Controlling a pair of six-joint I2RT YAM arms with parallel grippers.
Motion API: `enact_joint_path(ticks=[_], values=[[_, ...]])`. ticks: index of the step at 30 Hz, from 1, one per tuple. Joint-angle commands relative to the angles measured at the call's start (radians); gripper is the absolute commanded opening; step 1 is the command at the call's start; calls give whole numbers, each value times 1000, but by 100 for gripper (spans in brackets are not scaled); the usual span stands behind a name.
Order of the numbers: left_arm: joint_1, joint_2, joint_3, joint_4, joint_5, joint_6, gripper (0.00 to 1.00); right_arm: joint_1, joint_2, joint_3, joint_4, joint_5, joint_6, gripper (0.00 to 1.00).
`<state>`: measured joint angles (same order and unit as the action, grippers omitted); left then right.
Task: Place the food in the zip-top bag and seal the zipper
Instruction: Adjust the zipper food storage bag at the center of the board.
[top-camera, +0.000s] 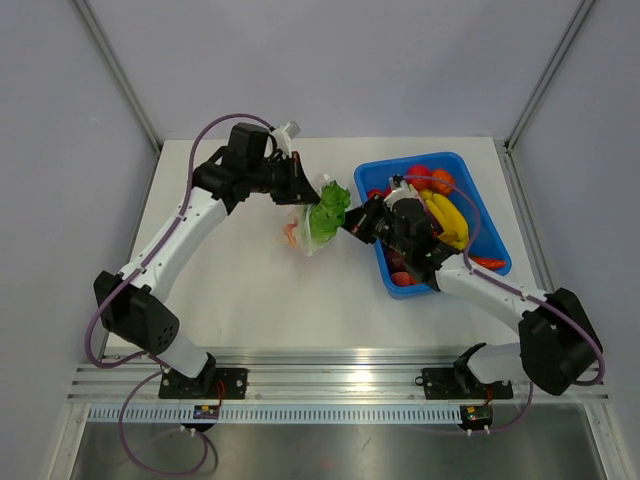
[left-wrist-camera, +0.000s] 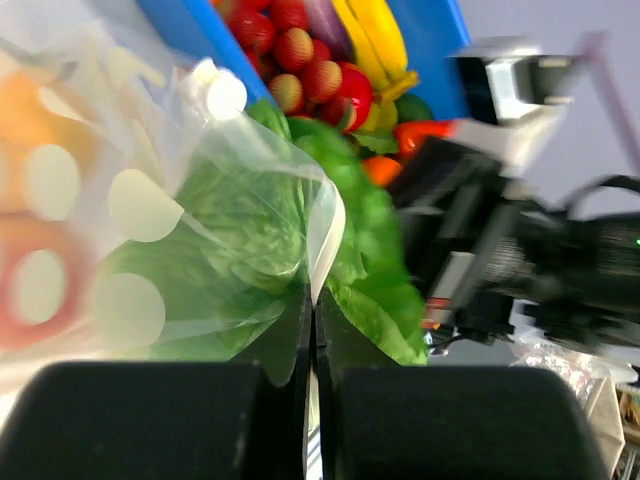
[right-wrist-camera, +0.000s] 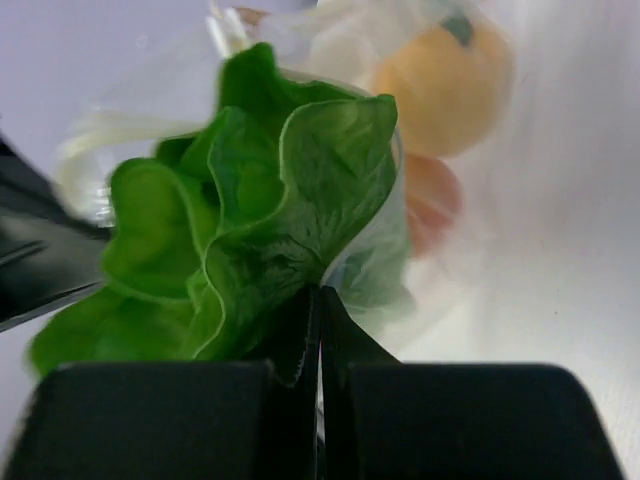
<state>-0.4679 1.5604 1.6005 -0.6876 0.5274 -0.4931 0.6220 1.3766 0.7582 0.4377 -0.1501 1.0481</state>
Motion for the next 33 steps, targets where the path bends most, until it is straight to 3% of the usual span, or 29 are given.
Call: enact_joint_path(ticks=[1, 5, 13, 21, 28, 33], values=[[47, -31, -30, 13, -4, 28, 0, 10, -117, 168, -295, 118, -201, 0], [69, -33, -33, 28, -10, 27, 0, 10, -122, 260, -466, 106, -250, 0], [74, 23, -134, 51, -30, 39, 0, 10, -45, 226, -568, 204, -279, 0], [94, -45, 62, -49, -63, 74, 0, 12, -171, 409, -679, 251, -385, 0], [95, 42, -47, -13, -49, 62, 0, 10, -27, 293, -654, 201, -343, 0], [95, 52, 145, -142, -75, 100, 0, 10, -80, 444, -688, 211, -385, 0]])
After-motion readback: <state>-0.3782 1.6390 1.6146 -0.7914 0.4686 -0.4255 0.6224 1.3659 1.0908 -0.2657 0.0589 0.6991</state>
